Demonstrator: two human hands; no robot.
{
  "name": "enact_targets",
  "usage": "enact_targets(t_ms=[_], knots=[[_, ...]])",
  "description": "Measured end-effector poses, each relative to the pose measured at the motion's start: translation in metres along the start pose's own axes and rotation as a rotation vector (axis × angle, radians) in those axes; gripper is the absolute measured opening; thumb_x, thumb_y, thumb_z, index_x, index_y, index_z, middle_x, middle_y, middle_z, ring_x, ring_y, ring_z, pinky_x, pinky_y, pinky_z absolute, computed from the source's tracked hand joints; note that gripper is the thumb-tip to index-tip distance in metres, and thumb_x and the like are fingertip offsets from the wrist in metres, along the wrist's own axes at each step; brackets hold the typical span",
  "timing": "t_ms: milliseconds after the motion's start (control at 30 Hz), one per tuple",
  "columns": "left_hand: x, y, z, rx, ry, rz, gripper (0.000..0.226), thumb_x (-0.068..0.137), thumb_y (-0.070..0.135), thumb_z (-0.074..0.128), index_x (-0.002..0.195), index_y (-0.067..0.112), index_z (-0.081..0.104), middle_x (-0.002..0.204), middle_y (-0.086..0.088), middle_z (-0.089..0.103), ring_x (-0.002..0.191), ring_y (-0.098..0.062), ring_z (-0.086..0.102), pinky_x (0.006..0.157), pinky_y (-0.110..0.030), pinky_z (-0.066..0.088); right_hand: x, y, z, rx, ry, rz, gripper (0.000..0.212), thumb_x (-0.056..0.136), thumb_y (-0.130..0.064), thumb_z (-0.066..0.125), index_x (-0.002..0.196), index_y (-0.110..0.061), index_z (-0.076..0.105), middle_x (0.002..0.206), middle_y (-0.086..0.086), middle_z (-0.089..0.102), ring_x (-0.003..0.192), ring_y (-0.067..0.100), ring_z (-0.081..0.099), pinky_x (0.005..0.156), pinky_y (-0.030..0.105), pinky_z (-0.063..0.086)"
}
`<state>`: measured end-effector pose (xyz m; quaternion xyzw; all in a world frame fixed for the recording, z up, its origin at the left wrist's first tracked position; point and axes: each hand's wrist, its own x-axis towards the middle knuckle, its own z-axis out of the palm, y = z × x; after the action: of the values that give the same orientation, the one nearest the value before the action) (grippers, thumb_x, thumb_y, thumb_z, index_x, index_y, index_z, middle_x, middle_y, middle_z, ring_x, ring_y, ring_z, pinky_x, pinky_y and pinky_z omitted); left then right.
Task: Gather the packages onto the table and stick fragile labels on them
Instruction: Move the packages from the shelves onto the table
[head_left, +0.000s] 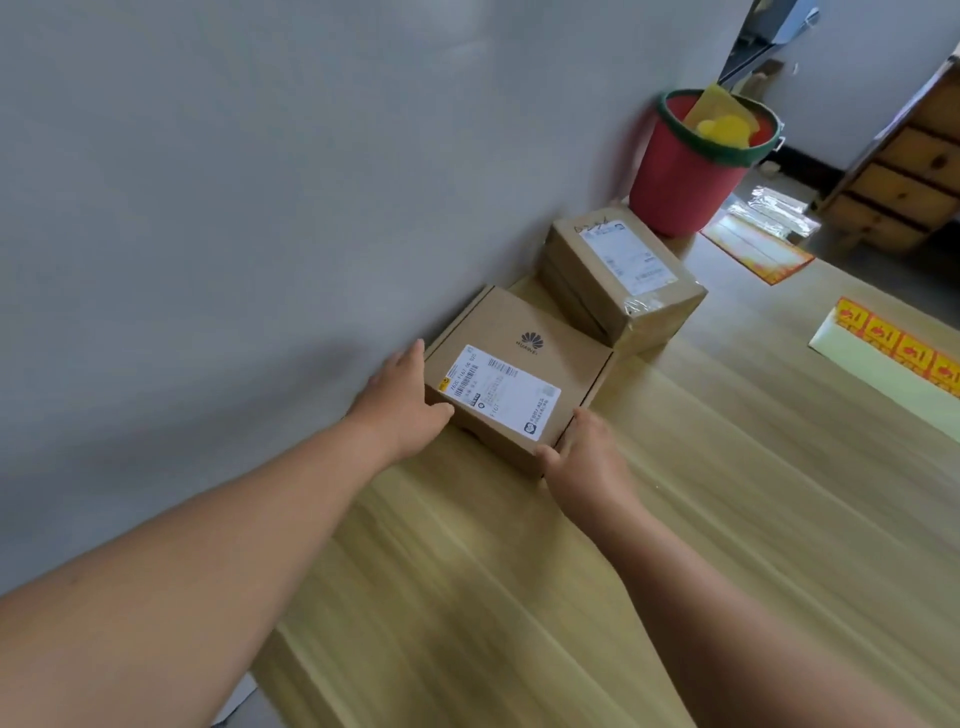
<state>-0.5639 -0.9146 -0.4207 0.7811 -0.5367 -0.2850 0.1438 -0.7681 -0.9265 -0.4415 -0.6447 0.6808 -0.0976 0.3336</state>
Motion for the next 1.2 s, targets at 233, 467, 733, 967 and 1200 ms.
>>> enact_targets(t_ms=[233,467,733,967,1200], knots=[[-0.040,-0.025,-0.042,0.410,0.226,0.097,0.076,0.087,0.050,0.054,0.146,0.014,0.021,0.149,-0.007,0.030,0.137,-0.027,0.026,0.110,-0.040,0.022,-0.021,-0.041,-0.004,-0.238,0.026,-0.209,0.068,0.094,-0.035,0.053,0.150,-0.011,0.021,0.158,0.008,0.016,0.145,0.024,0.013,0.118,0.034,0.014],[-0.119,-0.050,-0.084,0.536,0.271,0.084,0.080,0.089,0.053,0.049,0.150,0.016,0.012,0.157,-0.009,0.015,0.144,-0.025,0.011,0.116,-0.040,0.010,-0.078,-0.091,-0.002,-0.325,0.005,-0.473,0.063,0.092,-0.032,0.055,0.147,-0.014,0.028,0.156,0.005,0.020,0.144,0.023,0.015,0.116,0.035,0.014],[-0.260,-0.093,-0.145,0.553,0.426,-0.004,0.082,0.089,0.054,0.047,0.151,0.017,0.006,0.158,-0.009,0.009,0.145,-0.027,0.007,0.117,-0.041,0.008,-0.191,-0.153,0.005,-0.354,-0.002,-0.727,0.068,0.092,-0.040,0.055,0.149,-0.018,0.025,0.158,0.003,0.017,0.146,0.023,0.013,0.118,0.040,0.016],[-0.444,-0.149,-0.194,0.570,0.570,-0.133,0.083,0.092,0.054,0.043,0.151,0.018,-0.003,0.159,-0.007,0.000,0.146,-0.025,-0.001,0.118,-0.043,0.001,-0.348,-0.206,0.029,-0.401,0.019,-1.004,0.069,0.090,-0.043,0.056,0.148,-0.018,0.028,0.158,0.004,0.020,0.145,0.024,0.016,0.117,0.039,0.016],[-0.615,-0.202,-0.228,0.601,0.761,-0.287,0.086,0.088,0.055,0.051,0.151,0.019,0.006,0.158,-0.007,0.010,0.146,-0.026,0.008,0.118,-0.045,0.009,-0.499,-0.246,0.061,-0.355,0.012,-1.226,0.067,0.092,-0.041,0.054,0.149,-0.018,0.025,0.158,0.004,0.020,0.145,0.023,0.018,0.117,0.039,0.019]])
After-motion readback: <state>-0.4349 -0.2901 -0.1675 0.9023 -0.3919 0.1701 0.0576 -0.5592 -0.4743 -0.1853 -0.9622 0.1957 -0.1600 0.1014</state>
